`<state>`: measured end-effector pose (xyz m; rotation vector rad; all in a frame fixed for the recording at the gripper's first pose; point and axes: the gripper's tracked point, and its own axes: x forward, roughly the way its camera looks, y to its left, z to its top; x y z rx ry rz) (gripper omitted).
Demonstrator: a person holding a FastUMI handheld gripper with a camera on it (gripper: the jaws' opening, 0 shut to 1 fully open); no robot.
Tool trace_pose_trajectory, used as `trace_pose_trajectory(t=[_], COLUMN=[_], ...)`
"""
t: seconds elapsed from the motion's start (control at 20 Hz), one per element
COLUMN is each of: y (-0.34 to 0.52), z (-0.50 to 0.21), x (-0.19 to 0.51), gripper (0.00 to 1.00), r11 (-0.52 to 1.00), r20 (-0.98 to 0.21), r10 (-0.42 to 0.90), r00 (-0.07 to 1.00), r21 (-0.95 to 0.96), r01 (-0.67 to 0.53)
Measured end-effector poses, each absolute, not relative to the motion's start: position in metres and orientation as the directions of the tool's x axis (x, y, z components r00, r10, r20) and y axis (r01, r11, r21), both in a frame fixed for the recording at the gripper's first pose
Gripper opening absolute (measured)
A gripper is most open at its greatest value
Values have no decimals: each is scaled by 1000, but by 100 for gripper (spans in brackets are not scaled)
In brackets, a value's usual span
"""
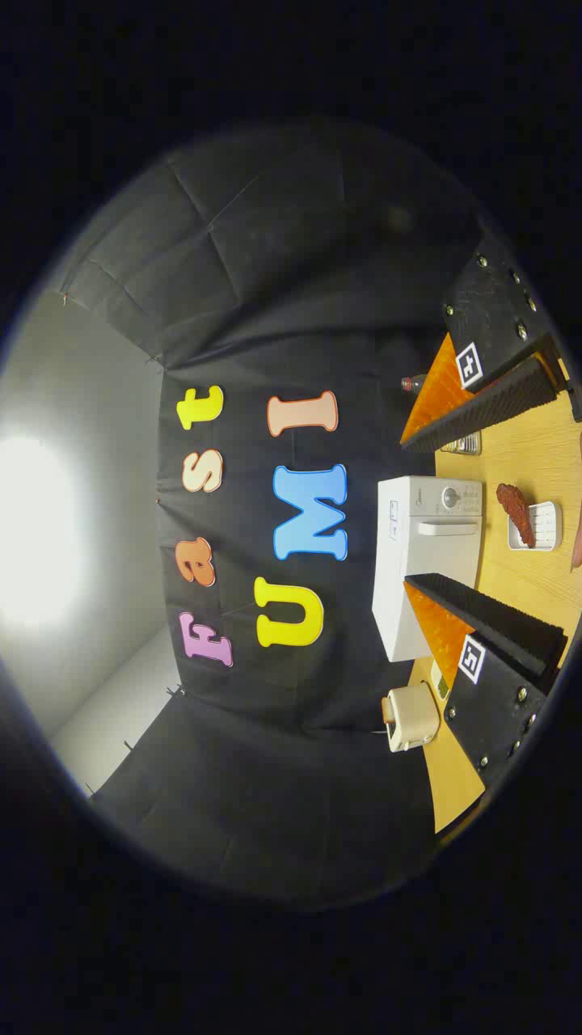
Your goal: Open the microwave, put the food inside, and close the microwave door.
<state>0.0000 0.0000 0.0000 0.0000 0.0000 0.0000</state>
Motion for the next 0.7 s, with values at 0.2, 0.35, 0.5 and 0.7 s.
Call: trace_pose_trajectory(t=[0.2, 0.35, 0.5, 0.7], y=[0, 2, 5, 9], z=[-3, -5, -7, -9], x=[1, 2, 4, 4], gripper=[95, 95, 95, 95], r11=[1000, 1000, 1000, 1000], r20=[0, -6, -11, -13], r10=[6, 12, 20, 25], r00=[1000, 1000, 1000, 1000], r21=[-1, 5, 1, -6], r01=[-6, -12, -20, -25])
